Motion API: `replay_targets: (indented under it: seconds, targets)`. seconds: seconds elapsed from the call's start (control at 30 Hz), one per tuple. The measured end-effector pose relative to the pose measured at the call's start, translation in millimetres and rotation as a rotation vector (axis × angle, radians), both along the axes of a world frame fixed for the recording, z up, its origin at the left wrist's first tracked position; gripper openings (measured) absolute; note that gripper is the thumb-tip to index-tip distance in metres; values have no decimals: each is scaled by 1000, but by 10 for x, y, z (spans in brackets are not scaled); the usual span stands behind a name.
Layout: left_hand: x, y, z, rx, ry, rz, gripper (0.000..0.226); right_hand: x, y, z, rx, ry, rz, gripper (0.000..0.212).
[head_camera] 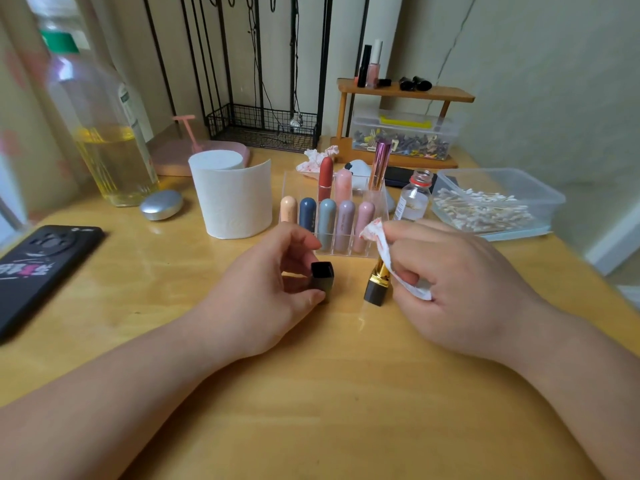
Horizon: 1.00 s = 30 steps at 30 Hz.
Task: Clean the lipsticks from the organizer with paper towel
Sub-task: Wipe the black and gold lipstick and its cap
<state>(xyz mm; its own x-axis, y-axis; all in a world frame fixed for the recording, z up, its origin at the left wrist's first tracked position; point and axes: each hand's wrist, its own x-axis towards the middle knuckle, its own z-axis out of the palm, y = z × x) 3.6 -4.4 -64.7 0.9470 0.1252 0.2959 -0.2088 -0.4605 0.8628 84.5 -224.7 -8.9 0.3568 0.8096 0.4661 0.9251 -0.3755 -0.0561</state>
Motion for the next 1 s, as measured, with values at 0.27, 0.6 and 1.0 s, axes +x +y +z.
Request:
replay_targets:
  seconds: [0.27,0.6,1.0]
  targets:
    - [-18,4,17,-4,32,5,57,60,17,-90,140,166,71,39]
    - [-445,-262,483,311,-391,44,41,-253,-258,109,612,712,104,22]
    - [-421,-475,327,-410,67,-258,33,-289,-245,162,806,1279,252,20]
